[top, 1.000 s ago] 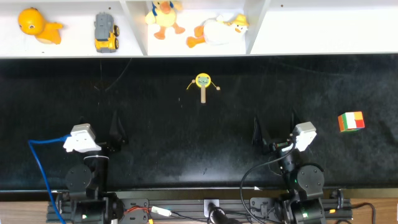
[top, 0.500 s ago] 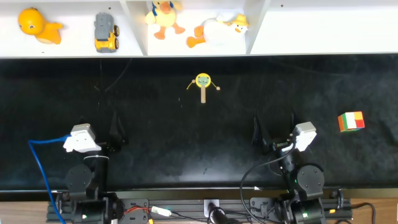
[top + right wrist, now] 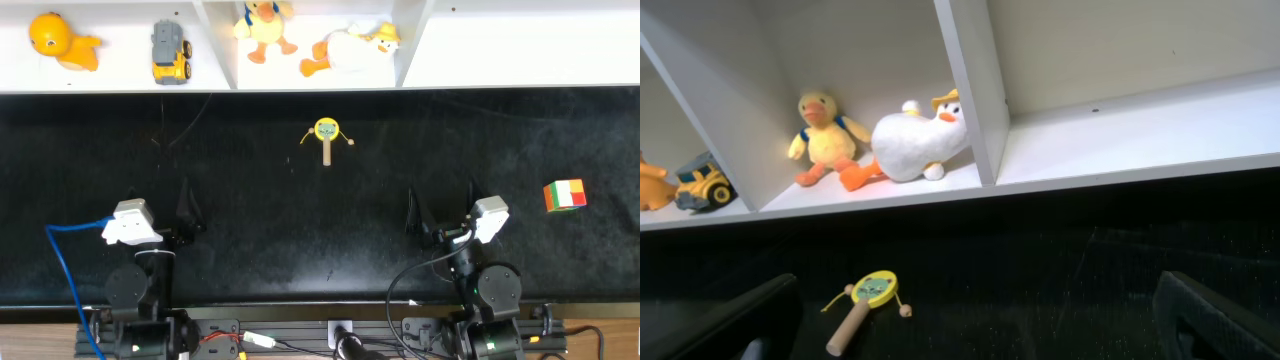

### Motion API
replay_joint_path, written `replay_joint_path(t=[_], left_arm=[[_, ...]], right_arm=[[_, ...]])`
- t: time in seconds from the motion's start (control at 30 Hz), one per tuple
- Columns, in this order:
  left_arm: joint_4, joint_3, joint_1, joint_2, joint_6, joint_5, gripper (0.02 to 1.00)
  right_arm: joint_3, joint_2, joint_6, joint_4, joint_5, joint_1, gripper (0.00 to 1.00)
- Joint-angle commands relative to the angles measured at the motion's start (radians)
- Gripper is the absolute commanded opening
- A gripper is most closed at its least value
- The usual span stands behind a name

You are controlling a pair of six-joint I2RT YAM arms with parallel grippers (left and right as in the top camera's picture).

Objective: Store Toys

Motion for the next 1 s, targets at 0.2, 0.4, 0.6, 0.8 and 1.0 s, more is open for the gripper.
replay_joint_path(t=[0.2, 0.4, 0.6, 0.8, 1.0], left_arm=[[0.005, -0.010, -0.007, -0.012, 0.004, -0.012, 0.998], [0.005, -0.010, -0.007, -0.012, 0.004, -0.012, 0.998], [0.005, -0.010, -0.007, -0.012, 0.004, -0.012, 0.998], [0.005, -0.010, -0.007, -0.012, 0.004, -0.012, 0.998], [0.005, -0.010, -0.007, -0.012, 0.004, -0.012, 0.998]], right_arm=[[-0.013, -0.009, 0.001, 0.007, -0.003, 0.006, 0.996], [-0.013, -0.008, 0.121, 0.020, -0.034, 0.006, 0.998], [0.046, -0.003, 0.163, -0.015, -0.192, 0.006, 0.993], [0.247, 0.106, 0.120, -0.201, -0.188, 0.006, 0.998], [0.516, 0.375, 0.067, -0.334, -0.214, 0.006, 0.998]])
